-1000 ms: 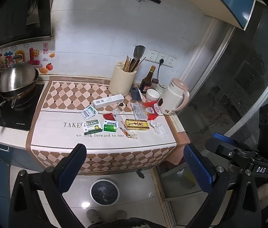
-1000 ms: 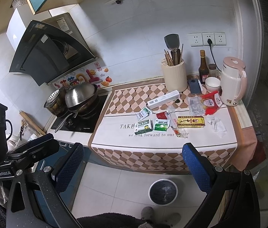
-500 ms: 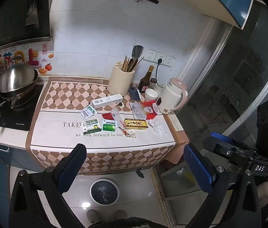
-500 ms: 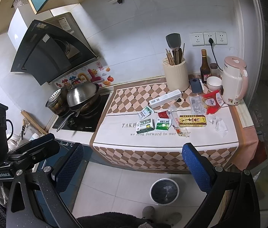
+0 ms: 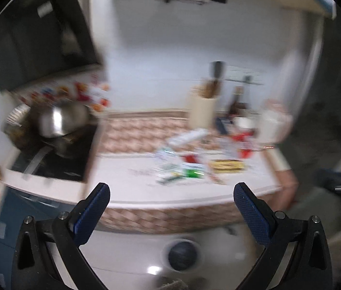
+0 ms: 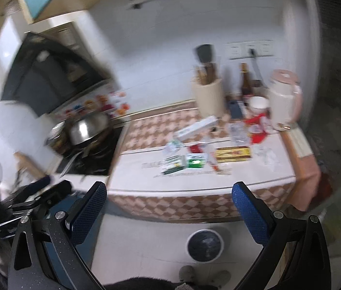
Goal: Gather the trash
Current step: 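Grasp the white barcode box with the left gripper while the right grasps the yellow box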
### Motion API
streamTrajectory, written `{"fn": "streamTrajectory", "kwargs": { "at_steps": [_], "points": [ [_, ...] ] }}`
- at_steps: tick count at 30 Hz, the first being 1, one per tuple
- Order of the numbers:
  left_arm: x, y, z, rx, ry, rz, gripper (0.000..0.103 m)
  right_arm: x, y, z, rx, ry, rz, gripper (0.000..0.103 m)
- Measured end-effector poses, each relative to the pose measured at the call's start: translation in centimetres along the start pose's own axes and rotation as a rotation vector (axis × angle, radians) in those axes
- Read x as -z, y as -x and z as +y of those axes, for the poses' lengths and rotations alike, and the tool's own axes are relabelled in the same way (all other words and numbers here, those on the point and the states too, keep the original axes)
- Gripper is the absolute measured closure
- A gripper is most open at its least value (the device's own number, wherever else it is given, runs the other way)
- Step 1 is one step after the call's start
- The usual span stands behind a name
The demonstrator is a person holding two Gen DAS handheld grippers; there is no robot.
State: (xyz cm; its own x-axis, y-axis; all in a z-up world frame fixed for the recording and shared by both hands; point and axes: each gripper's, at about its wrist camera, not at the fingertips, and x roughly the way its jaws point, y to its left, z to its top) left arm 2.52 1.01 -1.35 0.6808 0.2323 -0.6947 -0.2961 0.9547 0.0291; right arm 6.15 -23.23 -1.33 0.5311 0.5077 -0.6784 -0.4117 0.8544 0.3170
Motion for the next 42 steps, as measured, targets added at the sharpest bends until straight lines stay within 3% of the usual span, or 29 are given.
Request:
{"fn": "streamTrajectory", "kwargs": {
  "at_steps": [2,6,12,14,16,19,21,25,29,30,33,39,40,41,42],
  "points": [
    [-0.7,-3.1,0.4,-0.062,-0.012,0.014,0.0,0.0,-1.3,-0.7,0.08,-0.045,-0.006,0.0],
    [-1.4,-10.0,1.0,-0.106,-0.006,0.089,0.0,-0.2,-5.2,-3.5,0.195,-0.155,-0.003,0.0],
    [0.6,-21.5,2.1,-0.137,0.002,0.287,0.0,-0.9,-14.6,-9.7,0.287,-0.238,0.132,0.0],
    [1.3,-26.2,2.0,-0.161,-0.007,0.369,0.0,-1.5,-19.2,-11.6,0.318,-0.2,0.216,0.0],
    [1.7,-29.4,1.2,-0.206,-0.043,0.399,0.0,-2.1,-23.4,-12.9,0.332,-0.143,0.294,0.0],
    [2.2,-35.1,-0.7,-0.275,-0.171,0.452,0.0,-3.1,-32.0,-14.2,0.347,0.029,0.451,0.0],
    [2.6,-38.8,-2.6,-0.274,-0.298,0.49,0.0,-3.4,-35.9,-14.7,0.352,0.115,0.525,0.0],
    [3.1,-43.0,-5.8,-0.242,-0.591,0.527,0.0,-4.0,-45.2,-14.9,0.38,0.449,0.655,0.0],
    [4.0,-46.0,-7.5,-0.186,-0.827,0.612,0.0,-4.0,-50.9,-15.7,0.388,0.663,0.759,0.0],
    [3.7,-46.0,-7.6,-0.163,-0.848,0.608,0.0,-4.0,-51.8,-15.8,0.378,0.687,0.775,0.0],
    [3.5,-46.8,-7.8,-0.086,-0.885,0.691,0.0,-4.1,-54.7,-16.8,0.318,0.698,0.863,0.003],
    [4.6,-47.5,-8.0,0.013,-0.89,0.785,0.0,-5.2,-55.4,-18.0,0.243,0.586,0.868,0.02],
    [4.7,-47.5,-8.4,0.019,-0.89,0.787,0.016,-5.2,-55.3,-18.3,0.231,0.556,0.863,0.022],
    [5.1,-47.8,-8.3,-0.002,-0.889,0.787,0.057,-5.4,-55.1,-18.5,0.221,0.522,0.86,0.024],
    [5.4,-48.3,-8.1,-0.019,-0.874,0.808,0.075,-5.6,-54.5,-18.5,0.208,0.486,0.861,0.025]
  ]
}}
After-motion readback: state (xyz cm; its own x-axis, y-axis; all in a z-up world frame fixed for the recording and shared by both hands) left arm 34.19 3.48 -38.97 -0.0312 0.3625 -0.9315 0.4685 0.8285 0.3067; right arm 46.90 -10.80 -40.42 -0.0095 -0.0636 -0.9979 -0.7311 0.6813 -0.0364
